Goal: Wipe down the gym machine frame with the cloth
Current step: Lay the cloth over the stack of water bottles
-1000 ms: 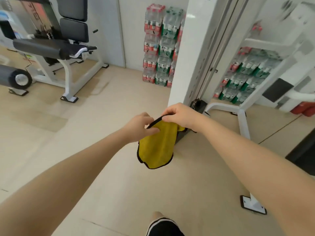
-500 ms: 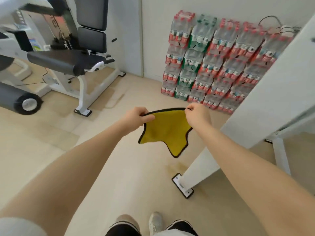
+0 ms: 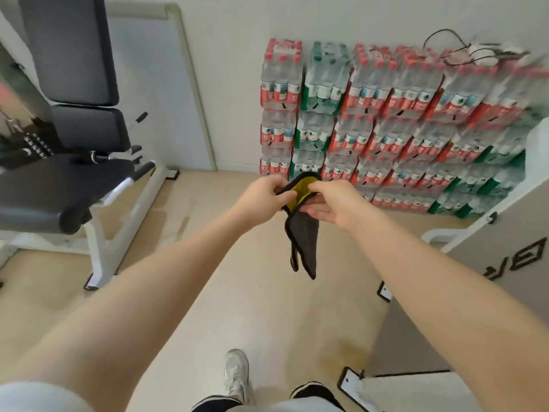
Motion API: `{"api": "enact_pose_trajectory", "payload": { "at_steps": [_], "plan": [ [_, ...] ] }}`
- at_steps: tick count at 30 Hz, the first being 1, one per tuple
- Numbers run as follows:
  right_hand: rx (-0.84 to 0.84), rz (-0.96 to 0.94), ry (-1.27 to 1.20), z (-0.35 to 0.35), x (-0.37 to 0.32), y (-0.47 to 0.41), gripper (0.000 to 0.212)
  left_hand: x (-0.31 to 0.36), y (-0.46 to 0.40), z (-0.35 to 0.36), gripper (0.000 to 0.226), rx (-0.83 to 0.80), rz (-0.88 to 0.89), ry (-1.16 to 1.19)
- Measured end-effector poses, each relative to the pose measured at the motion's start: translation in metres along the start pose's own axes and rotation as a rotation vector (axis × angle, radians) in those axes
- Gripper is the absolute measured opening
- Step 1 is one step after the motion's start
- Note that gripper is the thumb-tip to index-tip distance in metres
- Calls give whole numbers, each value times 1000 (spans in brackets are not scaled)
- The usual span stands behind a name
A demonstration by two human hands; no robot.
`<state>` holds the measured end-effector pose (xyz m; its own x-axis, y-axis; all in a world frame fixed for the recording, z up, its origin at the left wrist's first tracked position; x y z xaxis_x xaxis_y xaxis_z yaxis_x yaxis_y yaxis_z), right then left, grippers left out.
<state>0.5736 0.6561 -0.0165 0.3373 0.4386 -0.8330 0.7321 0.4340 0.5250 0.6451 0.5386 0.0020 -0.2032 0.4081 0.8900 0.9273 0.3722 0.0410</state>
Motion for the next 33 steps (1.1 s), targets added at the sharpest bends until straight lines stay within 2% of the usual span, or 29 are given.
{"api": "enact_pose_trajectory", "payload": {
  "at_steps": [6, 9, 12, 14, 18, 20, 22, 24, 29, 33],
  "plan": [
    [18, -40, -248, 9, -86, -79, 15, 14, -122, -50, 29, -155, 93, 2],
    [27, 0, -279, 0, -115, -122, 15, 23, -179, -54, 33, -217, 257, -252],
    [16, 22, -257, -12, -144, -171, 19, 31, -239, -57, 21, -190, 421, -381],
    [36, 24, -166, -20, -166, -210, 22, 33, -284, -59, 18, -178, 474, -411],
    [293, -31, 327, -60, -222, -297, 25, 40, -384, -60, 5, -191, 496, -419],
    [350, -105, 469, -80, -252, -330, 21, 49, -428, -61, 17, -217, 505, -441],
    [353, -165, 547, -101, -287, -366, 14, 63, -476, -66, 19, -224, 540, -456],
    [352, -200, 476, -118, -319, -400, 14, 73, -522, -77, 21, -177, 575, -462],
    [267, -257, 55, -131, -388, -478, 18, 83, -626, -106, 28, -36, 567, -491],
    [241, -371, -135, -142, -442, -542, 18, 96, -716, -121, 37, 81, 580, -534]
  ]
}}
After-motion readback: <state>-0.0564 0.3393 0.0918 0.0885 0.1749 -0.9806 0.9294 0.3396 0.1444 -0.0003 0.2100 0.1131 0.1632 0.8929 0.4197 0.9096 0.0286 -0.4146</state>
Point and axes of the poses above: each hand's wrist, its own y-axis away from the middle knuckle, its own z-axis out of the palm, x = y × z, the point moved 7 cm from there along -y, towards the middle knuckle, and after that the axes turned 10 degrees about y, right-handed, at the moved point
